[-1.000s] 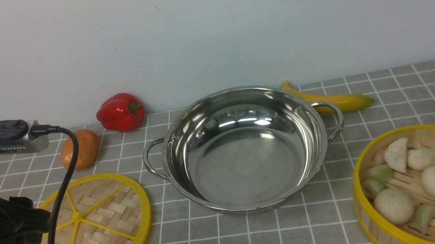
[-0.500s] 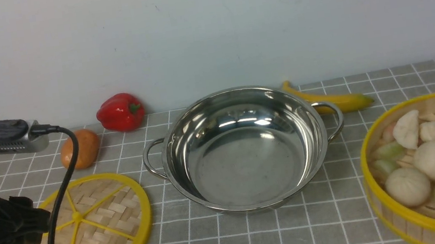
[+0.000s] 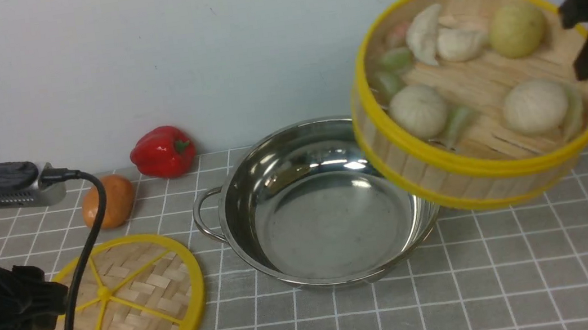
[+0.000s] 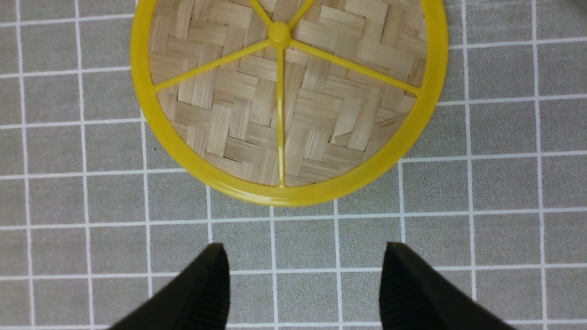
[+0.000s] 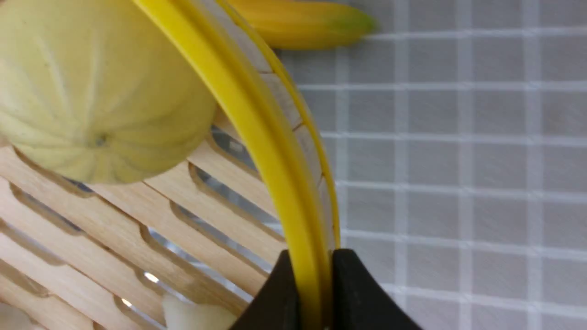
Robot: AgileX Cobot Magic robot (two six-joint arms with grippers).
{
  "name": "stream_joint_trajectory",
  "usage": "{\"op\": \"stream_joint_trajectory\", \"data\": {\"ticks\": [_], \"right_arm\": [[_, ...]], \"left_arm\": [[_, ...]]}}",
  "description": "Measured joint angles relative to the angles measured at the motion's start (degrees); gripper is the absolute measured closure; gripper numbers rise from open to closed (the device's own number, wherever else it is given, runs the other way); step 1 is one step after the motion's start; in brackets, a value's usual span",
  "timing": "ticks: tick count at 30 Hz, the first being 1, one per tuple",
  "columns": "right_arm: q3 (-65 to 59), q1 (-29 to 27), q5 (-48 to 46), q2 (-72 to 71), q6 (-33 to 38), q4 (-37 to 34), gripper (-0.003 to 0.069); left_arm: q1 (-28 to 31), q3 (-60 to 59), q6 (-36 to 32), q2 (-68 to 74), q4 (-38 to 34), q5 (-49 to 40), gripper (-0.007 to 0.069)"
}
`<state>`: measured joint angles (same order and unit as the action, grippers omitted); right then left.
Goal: Place the steamer in the pot on the grey tablecloth, and put the lid on the steamer.
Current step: 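Place the bamboo steamer basket of food into the steel pot with the right gripper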
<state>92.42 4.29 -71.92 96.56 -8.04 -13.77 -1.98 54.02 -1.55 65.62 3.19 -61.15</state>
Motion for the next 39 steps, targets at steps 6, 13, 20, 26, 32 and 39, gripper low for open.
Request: {"op": "stream_joint_trajectory", "data": {"ticks": [6,13,20,26,32,39], "right_arm": [[15.15,9.13,-0.13,13.76,-2.93,0.37,0.0576],[23.08,14.61,0.21,22.52,-5.69,2.52,0.0576],[23.59,16.19,-0.14,27.97,-6.10,3.58,0.0576],[23.59,16.19,-0.08,30.89,-6.26,4.53,0.0576],[23.65,16.19,-0.04,32.55,-6.26,5.14,0.0576],[23.82,16.19,0.09,34.54,-6.26,3.93,0.0576]], "left_arm": [[0.00,0.00,0.00,0.00,0.00,0.00,0.0216],[0.00,0.00,0.00,0.00,0.00,0.00,0.0216],[0.00,0.00,0.00,0.00,0.00,0.00,0.0216],[0.00,0.00,0.00,0.00,0.00,0.00,0.0216],[0.00,0.00,0.00,0.00,0.00,0.00,0.0216],[0.00,0.00,0.00,0.00,0.00,0.00,0.0216]]}}
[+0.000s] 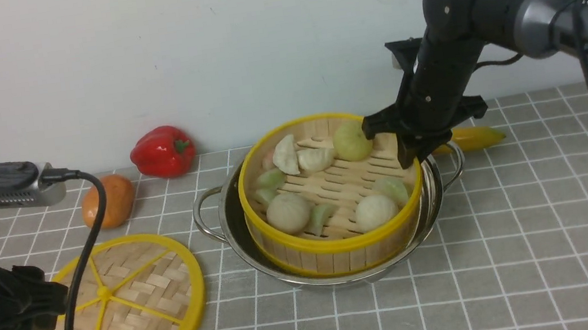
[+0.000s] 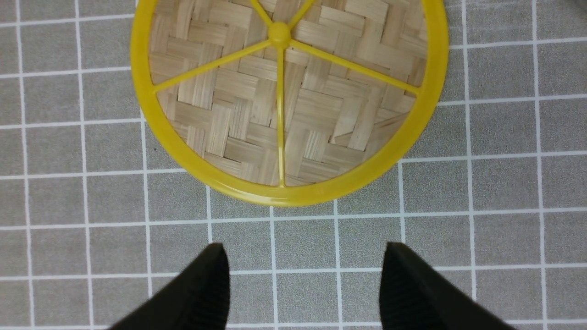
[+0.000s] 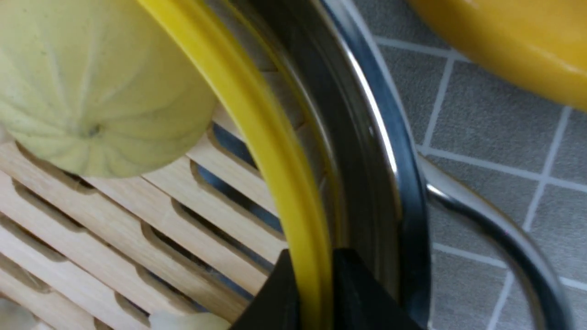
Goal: Place the steamer in the pot on the grey tablecloth, and put the lid on the steamer.
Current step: 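Place the bamboo steamer basket of food into the steel pot with the right gripper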
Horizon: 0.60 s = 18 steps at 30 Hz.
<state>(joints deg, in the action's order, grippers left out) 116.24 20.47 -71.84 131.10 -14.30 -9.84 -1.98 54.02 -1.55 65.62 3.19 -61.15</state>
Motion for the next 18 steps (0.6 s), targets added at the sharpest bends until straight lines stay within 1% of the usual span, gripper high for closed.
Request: {"op": "stream_joint_trajectory", "data": {"ticks": [12,14,18], "right_arm": [[0.11,0.00,0.90,0.65,0.00,-0.09,0.0575],[0.11,0.00,1.41,0.65,0.00,-0.64,0.0567],[0.22,0.00,2.30,0.65,0.35,-2.58,0.0505]], "left_arm": [[0.00,0.00,0.00,0.00,0.00,0.00,0.0216],[0.00,0.00,0.00,0.00,0.00,0.00,0.0216],[0.00,0.00,0.00,0.00,0.00,0.00,0.0216]]}}
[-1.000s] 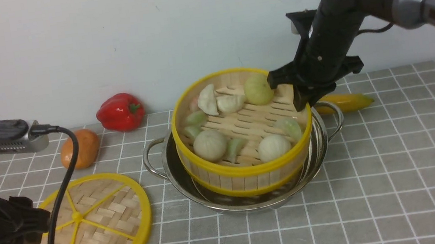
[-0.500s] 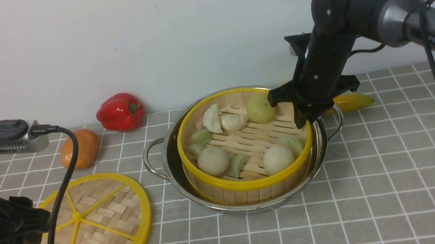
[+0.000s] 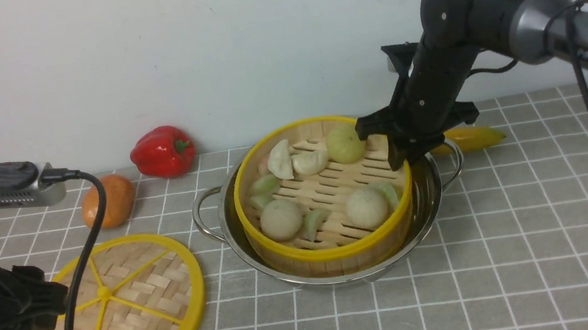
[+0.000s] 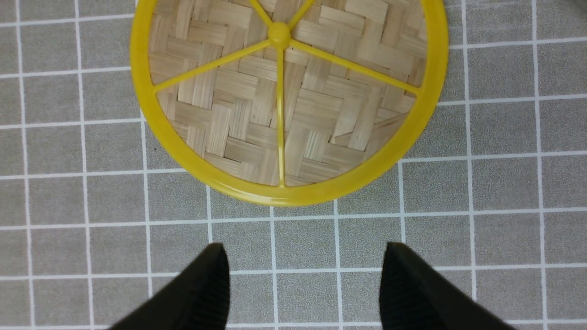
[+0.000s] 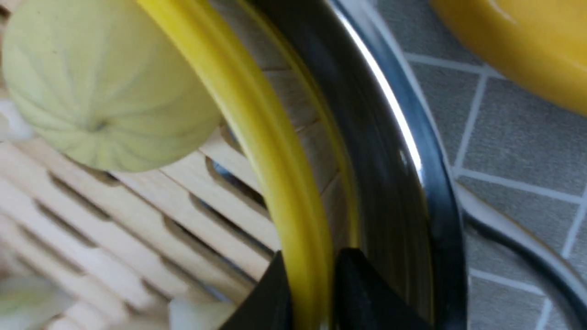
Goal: Place the steamer in the pot on the grey tablecloth, and put the lid on the steamer.
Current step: 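Place the bamboo steamer basket of food into the steel pot with the right gripper, then grasp the bamboo steamer lid lying on the table by its centre knob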
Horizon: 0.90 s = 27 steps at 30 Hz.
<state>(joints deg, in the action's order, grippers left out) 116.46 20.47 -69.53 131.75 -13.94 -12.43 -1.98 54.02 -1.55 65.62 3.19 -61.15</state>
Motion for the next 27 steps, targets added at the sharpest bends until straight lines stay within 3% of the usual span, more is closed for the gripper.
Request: {"op": "stream_joint_trajectory", "data": {"ticks": [6,11,27], "right_arm": [[0.13,0.00,0.73,0.00,0.82,-1.02,0.0380],[0.13,0.00,0.41,0.00,0.95,-1.20,0.0326],[8.04,0.00,-1.04,-3.07,2.70,3.80,0.0303]], "left_arm": [[0.00,0.00,0.00,0.00,0.00,0.00,0.0216],[0.00,0.00,0.00,0.00,0.00,1.24,0.0216],[0.00,0.00,-0.61,6.01,-2.82,9.72,0.0216]]}}
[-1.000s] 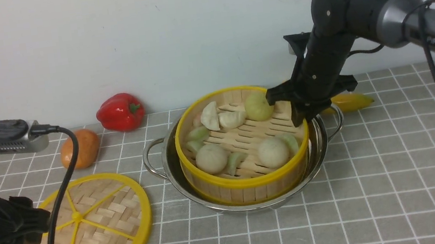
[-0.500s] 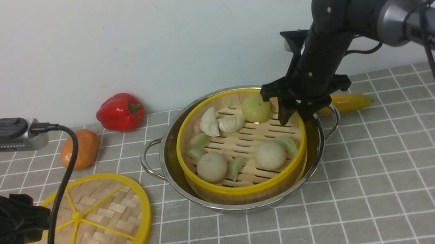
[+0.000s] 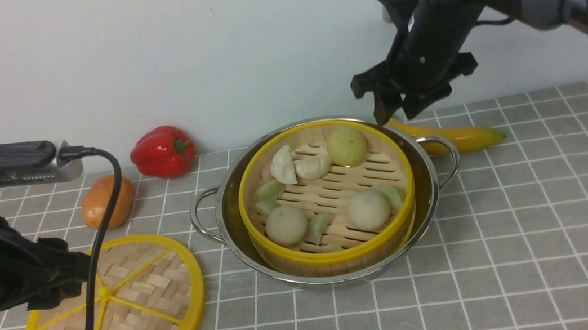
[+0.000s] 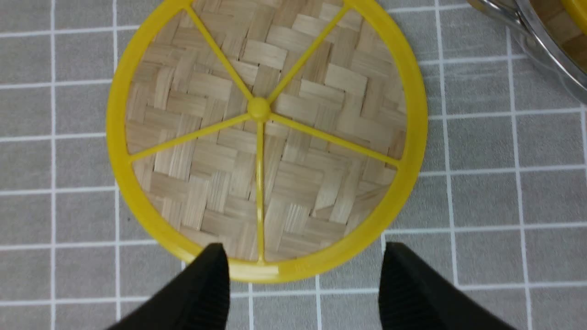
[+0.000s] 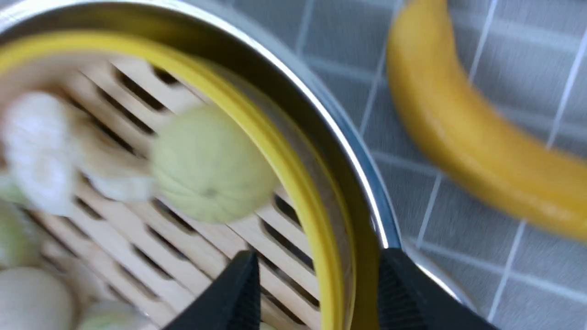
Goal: Place the steamer in the pot on the grey tablecloth, and put the lid on the steamer.
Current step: 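Grasp the bamboo steamer lid lying on the table by its centre knob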
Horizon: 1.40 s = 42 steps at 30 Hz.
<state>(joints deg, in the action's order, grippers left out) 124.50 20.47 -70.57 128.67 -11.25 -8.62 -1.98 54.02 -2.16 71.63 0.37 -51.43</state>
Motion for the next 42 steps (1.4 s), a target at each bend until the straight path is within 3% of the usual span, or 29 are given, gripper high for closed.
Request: {"op": "stream_joint_trajectory", "data": {"ticks": [8,13,28,42], "right_arm": [[1.83,0.00,0.01,-12.51,3.65,1.48,0.0302],[1.85,0.00,0.13,-28.12,6.46,2.31,0.0302],[1.63,0.00,0.24,-59.33,7.03,7.97,0.0302],[-18.00,0.00,-0.26,-77.97,7.03,10.30,0.0300]], "left_arm": [[0.00,0.05,0.00,7.72,0.42,7.87,0.0216],[0.00,0.05,0.00,13.47,3.12,14.30,0.0216],[0.00,0.05,0.05,25.13,7.61,19.02,0.0216],[0.00,0.06,0.05,28.66,7.74,23.08,0.0237]]}}
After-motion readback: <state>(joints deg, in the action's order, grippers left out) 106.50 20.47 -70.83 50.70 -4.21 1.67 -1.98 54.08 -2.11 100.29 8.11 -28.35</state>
